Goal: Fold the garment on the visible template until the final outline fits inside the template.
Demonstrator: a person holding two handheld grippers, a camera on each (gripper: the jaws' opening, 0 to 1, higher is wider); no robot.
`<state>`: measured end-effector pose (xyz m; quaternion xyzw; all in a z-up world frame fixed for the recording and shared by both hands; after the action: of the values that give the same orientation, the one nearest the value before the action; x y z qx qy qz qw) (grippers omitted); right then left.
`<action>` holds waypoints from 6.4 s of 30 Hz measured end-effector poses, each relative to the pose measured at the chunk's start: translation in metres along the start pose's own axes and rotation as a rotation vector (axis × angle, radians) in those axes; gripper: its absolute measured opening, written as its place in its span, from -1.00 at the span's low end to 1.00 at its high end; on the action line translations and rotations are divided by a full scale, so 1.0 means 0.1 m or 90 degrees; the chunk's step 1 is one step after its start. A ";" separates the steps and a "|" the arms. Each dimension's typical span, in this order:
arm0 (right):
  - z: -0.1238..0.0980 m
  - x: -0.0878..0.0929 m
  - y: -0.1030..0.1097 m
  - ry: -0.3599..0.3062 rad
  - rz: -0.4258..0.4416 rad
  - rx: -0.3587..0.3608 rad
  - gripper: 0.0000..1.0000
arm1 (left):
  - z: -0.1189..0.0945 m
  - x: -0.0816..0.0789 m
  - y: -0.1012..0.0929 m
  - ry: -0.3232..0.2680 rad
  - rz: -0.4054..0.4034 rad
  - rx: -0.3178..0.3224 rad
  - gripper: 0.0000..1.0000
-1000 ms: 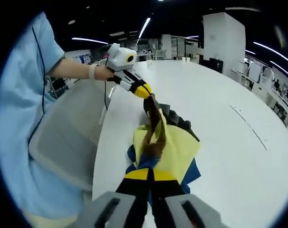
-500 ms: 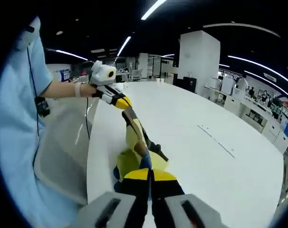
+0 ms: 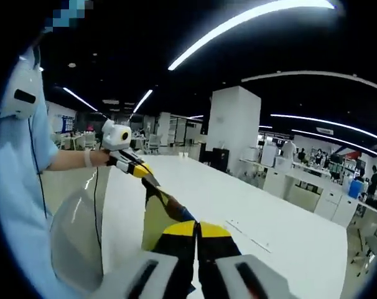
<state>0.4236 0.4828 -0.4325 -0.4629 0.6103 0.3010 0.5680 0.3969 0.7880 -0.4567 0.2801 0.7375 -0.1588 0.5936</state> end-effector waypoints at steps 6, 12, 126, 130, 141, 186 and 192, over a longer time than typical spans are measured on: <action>-0.06 -0.43 -0.03 -0.074 -0.024 0.018 -1.00 | -0.09 -0.43 -0.02 -0.054 0.007 0.000 -1.00; -0.18 -0.76 -0.12 -0.146 -0.036 0.038 -1.00 | -0.18 -0.79 0.02 -0.104 0.015 -0.004 -1.00; 2.01 2.59 -1.88 0.200 0.273 0.101 0.62 | 2.37 1.83 1.44 0.243 -0.179 -0.019 0.60; 1.89 2.55 -1.78 0.202 0.275 0.100 0.60 | 2.22 1.75 1.37 0.229 -0.179 -0.025 0.59; 1.61 2.44 -1.57 0.191 0.293 0.109 0.54 | 1.81 1.67 1.10 0.226 -0.189 -0.036 0.53; 0.34 2.79 -0.67 0.224 0.390 0.153 0.18 | 0.77 1.66 0.22 0.181 -0.264 -0.062 0.48; 0.37 2.79 -0.57 0.237 0.384 0.137 0.16 | 0.71 1.75 0.24 0.195 -0.259 -0.067 0.49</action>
<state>0.5117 0.4314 -0.7015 -0.2466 0.8405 0.2996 0.3780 0.4432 0.8060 -0.6401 0.1153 0.8674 -0.1923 0.4443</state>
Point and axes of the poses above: the point that each gripper's makers call its tool centre point, and the gripper's own axes: z roughly forward along the fingers, y roughly to its left, x roughly out of its underside, the point moved 6 cm from there along -z, roughly backward along the fingers, and after that the axes turned 3 degrees about -x, right-handed, at the moved point
